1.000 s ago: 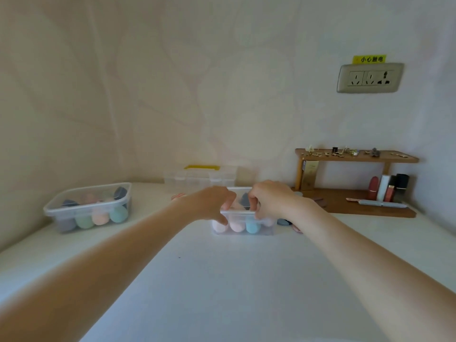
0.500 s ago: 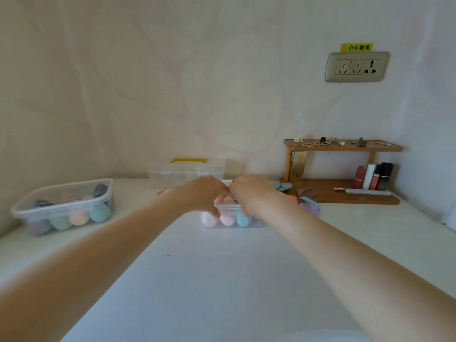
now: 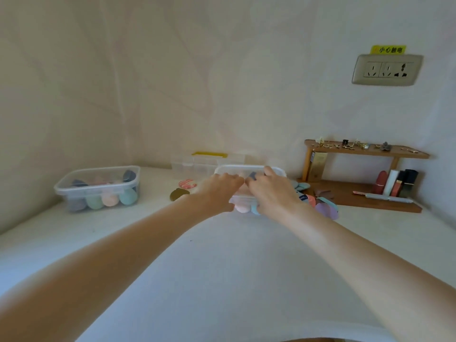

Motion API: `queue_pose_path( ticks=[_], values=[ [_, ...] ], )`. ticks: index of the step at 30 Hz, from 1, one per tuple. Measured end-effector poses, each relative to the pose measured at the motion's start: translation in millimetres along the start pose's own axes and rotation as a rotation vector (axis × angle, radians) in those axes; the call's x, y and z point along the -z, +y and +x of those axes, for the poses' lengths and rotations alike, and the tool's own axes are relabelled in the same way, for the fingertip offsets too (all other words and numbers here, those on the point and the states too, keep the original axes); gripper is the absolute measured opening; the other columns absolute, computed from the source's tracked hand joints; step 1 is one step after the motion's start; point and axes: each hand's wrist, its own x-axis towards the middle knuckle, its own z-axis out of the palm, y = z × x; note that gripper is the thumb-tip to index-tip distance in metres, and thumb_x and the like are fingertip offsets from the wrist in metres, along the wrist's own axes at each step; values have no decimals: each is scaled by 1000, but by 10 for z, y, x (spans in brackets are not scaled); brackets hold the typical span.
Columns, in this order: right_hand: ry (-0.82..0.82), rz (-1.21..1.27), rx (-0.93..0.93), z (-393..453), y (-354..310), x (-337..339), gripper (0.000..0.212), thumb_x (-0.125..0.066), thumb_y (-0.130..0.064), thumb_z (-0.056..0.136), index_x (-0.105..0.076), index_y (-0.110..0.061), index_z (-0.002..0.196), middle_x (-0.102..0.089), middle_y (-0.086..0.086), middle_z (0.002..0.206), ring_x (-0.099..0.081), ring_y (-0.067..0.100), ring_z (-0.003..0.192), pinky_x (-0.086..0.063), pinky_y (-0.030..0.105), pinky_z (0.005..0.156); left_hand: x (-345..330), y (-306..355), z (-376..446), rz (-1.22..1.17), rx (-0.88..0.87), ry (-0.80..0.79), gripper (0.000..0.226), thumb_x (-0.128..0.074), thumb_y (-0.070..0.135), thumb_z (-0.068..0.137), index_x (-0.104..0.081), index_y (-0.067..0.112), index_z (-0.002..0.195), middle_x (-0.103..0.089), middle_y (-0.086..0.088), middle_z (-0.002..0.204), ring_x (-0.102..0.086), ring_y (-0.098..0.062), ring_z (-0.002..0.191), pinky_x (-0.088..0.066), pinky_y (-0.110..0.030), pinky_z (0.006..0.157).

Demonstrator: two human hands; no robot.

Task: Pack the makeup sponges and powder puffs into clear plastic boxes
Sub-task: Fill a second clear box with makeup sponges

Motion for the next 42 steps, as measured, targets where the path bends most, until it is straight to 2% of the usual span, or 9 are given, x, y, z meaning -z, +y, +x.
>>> queue_pose_path(
  ticks=[7, 19, 22, 25, 28, 32, 38, 40, 42],
  values=[
    [304, 46, 121, 638, -626, 513, 53, -61, -8, 83, -40, -11, 131, -52, 4, 125, -37, 26, 124, -32, 28, 70, 306, -1034, -330, 69, 251, 136, 38, -52, 19, 88, -43, 14, 124, -57, -5, 119, -62, -29, 101, -45, -31, 77],
    [364, 275, 314, 1587, -2242, 561, 49, -56, 3, 82, -44, -8, 128, -45, 12, 130, -41, 33, 121, -38, 37, 92, -15, -2578, -1068, 52, 567, -110, 36, -59, 18, 83, -43, 6, 113, -60, -14, 113, -59, -34, 102, -42, -34, 78],
    [376, 328, 356, 1632, -2248, 508, 46, -58, -6, 84, -44, -9, 128, -46, 11, 127, -43, 30, 119, -39, 35, 89, -123, -2575, -1171, 125, 441, 117, 48, -69, 18, 76, -48, 4, 117, -54, -15, 127, -56, -36, 113, -45, -41, 89],
    [510, 382, 388, 1522, -2185, 381, 43, -67, -5, 75, -54, -7, 116, -53, 12, 115, -52, 30, 104, -42, 36, 85, -365, -2426, -1361, 284, 198, 435, 28, -59, 19, 73, -55, 6, 97, -63, -15, 104, -61, -33, 87, -50, -40, 71],
    [668, 360, 481, 1404, -2123, 112, 26, -65, 3, 64, -65, -5, 88, -61, 13, 92, -60, 32, 83, -45, 36, 71, -722, -2344, -1538, 295, 147, 340, 23, -43, 21, 73, -49, 12, 93, -62, -11, 89, -61, -30, 79, -49, -36, 59],
    [294, 207, 627, 1342, -2137, -132, 35, -45, 1, 86, -59, -8, 117, -41, 13, 137, -38, 31, 126, -42, 38, 92, -994, -2578, -1532, 220, 200, 209, 24, -38, 21, 72, -43, 14, 94, -47, -13, 100, -52, -34, 89, -57, -39, 57],
    [147, 301, 477, 1512, -2141, -209, 39, -46, -2, 91, -50, -7, 129, -19, 7, 153, -19, 30, 138, -36, 39, 106, -1057, -2616, -1090, 185, 198, 23, 46, -71, 20, 42, -64, 10, 87, -65, -15, 83, -59, -33, 78, -54, -32, 66],
    [101, 342, 440, 1640, -2123, -295, 45, -47, -3, 91, -44, -6, 136, -13, 6, 156, -14, 29, 142, -32, 40, 110, -1153, -2582, -911, 72, 238, -20, 58, -64, 18, 53, -49, 8, 109, -62, -25, 102, -61, -42, 92, -56, -39, 75],
    [41, 429, 386, 1807, -2111, -402, 50, -42, -5, 93, -33, -8, 143, -8, 4, 158, -14, 27, 144, -29, 39, 114, -1258, -2567, -739, -2, 331, -6, 64, -54, 16, 77, -30, 12, 136, -37, -27, 138, -43, -44, 124, -43, -43, 101]
  ],
)
